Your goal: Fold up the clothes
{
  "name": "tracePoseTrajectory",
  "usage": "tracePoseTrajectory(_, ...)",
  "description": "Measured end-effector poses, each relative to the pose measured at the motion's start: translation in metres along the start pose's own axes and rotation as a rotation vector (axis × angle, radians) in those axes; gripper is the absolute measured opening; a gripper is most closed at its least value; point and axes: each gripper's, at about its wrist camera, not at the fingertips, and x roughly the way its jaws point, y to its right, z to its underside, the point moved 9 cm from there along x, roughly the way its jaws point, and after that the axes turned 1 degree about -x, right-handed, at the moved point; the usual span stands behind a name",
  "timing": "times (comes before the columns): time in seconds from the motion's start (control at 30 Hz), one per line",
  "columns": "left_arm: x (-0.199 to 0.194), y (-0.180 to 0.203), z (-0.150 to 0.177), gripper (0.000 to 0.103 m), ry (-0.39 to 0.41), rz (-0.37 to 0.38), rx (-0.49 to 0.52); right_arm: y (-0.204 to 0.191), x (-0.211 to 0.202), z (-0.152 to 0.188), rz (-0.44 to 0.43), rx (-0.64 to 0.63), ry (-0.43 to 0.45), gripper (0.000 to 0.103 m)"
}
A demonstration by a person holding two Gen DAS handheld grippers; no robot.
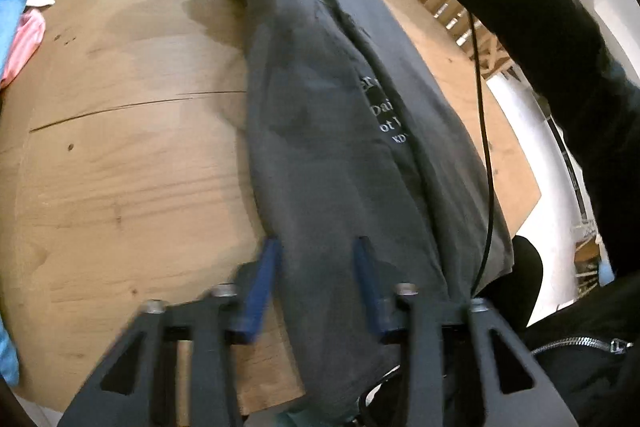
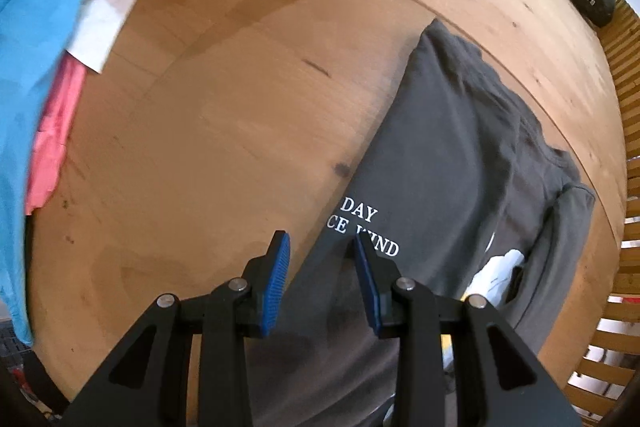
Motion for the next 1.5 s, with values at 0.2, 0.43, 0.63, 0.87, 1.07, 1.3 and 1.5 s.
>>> tracePoseTrajectory(0.2, 0.004, 0.007, 0.003, 0.004, 0.023, -0.027, 0.078, 0.002, 0.008, 0.0, 0.042, -0.017, -0.017, 0.027)
tracePoseTrajectory(0.43, -0.003, 0.005, 0.01, 0.004, 0.033, -0.059, 0.113, 0.036, 0.003, -0.008, -0.234, 0.262, 0.132, 0.004)
tracePoseTrajectory(0.63, -0.015, -0.017, 0.014, 0.01, 0.011, -0.052, 0.02, 0.048, -0.026, 0.003, -0.434, 0.362, 0.305, 0.011)
tracePoseTrajectory(0.87, -0.047, -0.026, 0.0, 0.02, 0.069, -0.095, 0.052, 0.001, -0.033, 0.101, -0.288, 0.019, 0.203, 0.012)
tracePoseTrajectory(1.07, -0.047, -0.016, -0.037, 0.021, 0.08, -0.102, 0.143, -0.004, -0.004, 0.146, -0.188, -0.05, 0.088, 0.012)
tracePoseTrajectory(1.3, -0.029, -0.051, -0.146, 0.022, 0.082, -0.126, 0.148, -0.004, -0.048, 0.16, -0.202, -0.031, 0.221, 0.012)
tracePoseTrajectory(1.5, 0.003, -0.088, -0.257, 0.022, 0.098, -0.193, 0.177, -0.057, -0.05, 0.17, -0.321, -0.024, 0.322, 0.011)
